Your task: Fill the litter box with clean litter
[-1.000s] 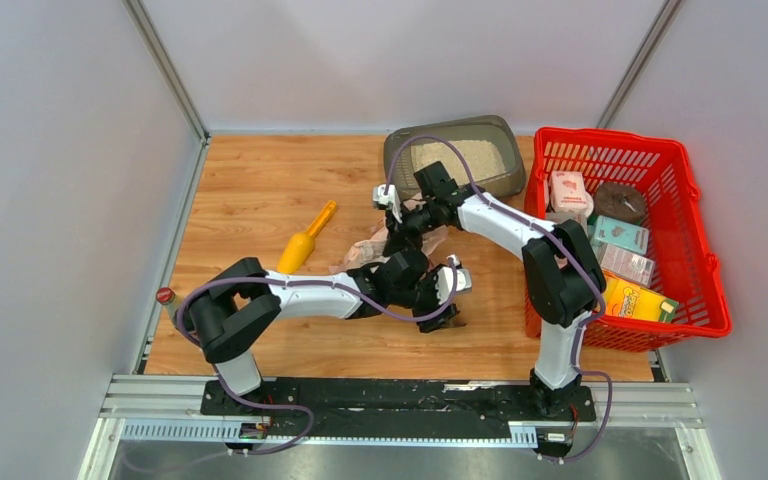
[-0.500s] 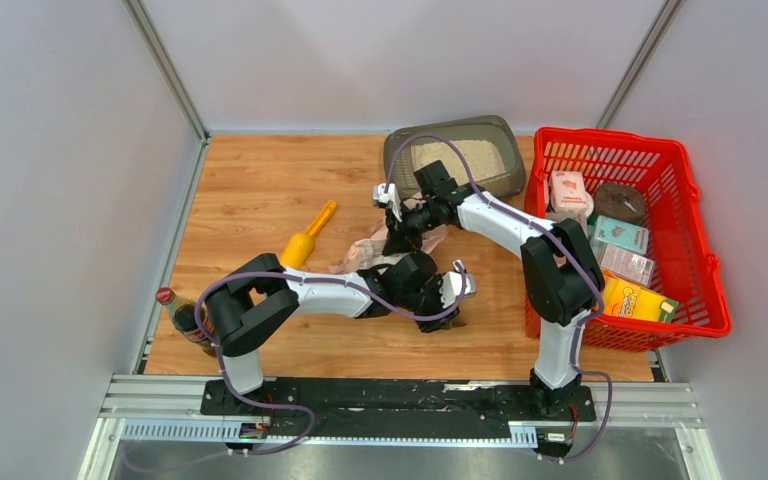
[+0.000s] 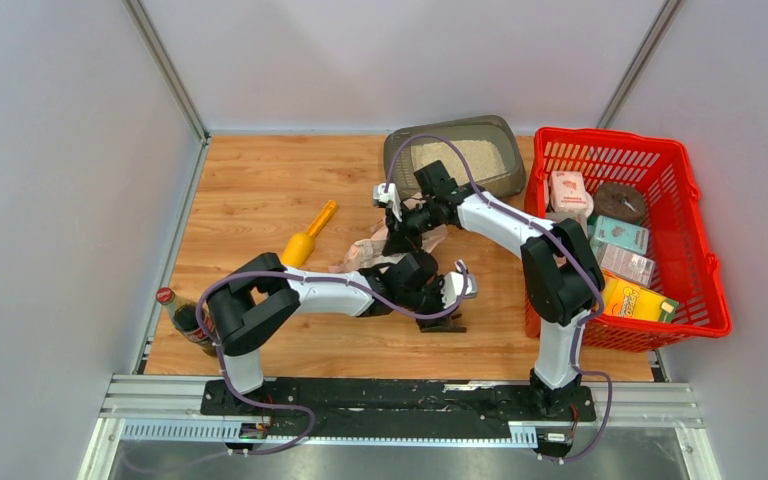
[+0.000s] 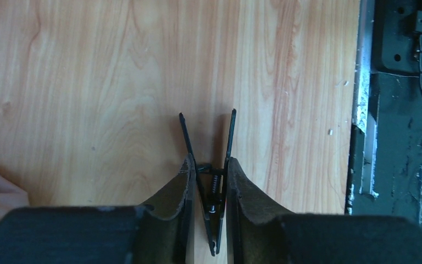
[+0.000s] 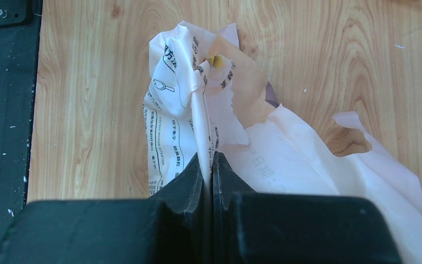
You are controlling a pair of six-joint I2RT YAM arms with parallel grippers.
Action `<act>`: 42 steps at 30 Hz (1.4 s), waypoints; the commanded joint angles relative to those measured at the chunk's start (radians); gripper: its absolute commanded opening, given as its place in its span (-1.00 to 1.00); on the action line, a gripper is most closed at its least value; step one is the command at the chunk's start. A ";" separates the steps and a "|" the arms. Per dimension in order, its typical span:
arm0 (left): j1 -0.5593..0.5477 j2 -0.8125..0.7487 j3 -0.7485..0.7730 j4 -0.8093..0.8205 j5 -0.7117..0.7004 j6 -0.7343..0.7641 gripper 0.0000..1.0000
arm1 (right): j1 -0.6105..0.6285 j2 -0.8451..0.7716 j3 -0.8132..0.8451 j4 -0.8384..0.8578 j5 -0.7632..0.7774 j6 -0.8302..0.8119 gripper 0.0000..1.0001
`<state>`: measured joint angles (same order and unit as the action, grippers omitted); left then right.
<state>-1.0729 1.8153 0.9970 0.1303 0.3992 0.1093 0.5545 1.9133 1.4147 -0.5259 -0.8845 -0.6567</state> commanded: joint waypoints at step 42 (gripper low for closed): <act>0.633 -0.610 0.060 -0.679 0.154 0.620 -0.90 | 0.024 0.023 0.006 0.052 0.045 0.032 -0.87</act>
<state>-0.4431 1.1873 1.0077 -0.6334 0.4728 0.7700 0.5621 1.9137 1.4147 -0.5327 -0.8742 -0.6392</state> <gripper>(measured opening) 0.248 0.075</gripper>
